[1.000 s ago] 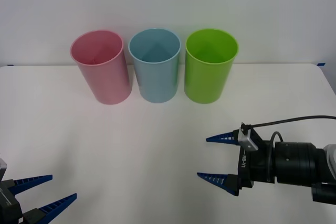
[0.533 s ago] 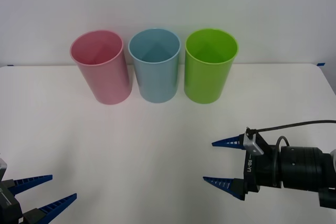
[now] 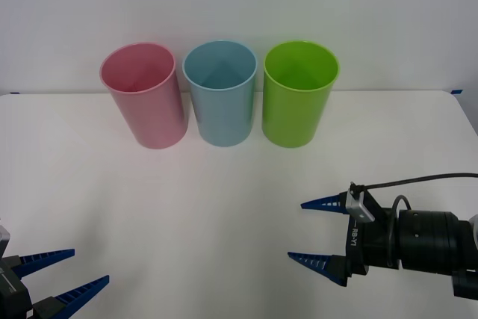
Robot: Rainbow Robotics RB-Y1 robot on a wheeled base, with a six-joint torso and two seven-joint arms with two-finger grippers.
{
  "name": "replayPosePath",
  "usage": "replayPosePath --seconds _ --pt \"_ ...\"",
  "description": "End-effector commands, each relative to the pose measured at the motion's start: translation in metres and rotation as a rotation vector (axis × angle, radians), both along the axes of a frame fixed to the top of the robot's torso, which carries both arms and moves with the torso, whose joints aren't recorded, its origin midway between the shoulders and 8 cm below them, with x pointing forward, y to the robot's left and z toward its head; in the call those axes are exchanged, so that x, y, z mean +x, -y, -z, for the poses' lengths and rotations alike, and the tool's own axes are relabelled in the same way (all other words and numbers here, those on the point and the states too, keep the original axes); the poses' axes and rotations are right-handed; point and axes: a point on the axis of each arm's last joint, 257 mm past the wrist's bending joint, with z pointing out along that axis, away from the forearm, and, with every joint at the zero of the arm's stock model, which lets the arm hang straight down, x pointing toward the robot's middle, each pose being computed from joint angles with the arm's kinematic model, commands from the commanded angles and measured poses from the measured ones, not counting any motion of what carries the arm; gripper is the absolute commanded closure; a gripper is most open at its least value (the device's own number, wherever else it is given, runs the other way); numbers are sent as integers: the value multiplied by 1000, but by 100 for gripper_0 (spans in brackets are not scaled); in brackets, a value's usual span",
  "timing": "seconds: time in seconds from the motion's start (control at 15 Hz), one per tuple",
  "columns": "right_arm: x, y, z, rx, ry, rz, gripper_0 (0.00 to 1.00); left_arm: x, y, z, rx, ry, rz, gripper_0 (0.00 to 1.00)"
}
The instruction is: Put cans in the blue bin and PET bottles in the pink bin and trash in the green bin.
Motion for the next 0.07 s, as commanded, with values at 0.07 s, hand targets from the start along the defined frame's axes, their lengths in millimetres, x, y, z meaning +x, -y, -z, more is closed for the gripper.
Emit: replayPosePath --seconds 0.07 --pt "0 0 0 0 0 0 6 0 0 0 0 0 0 0"
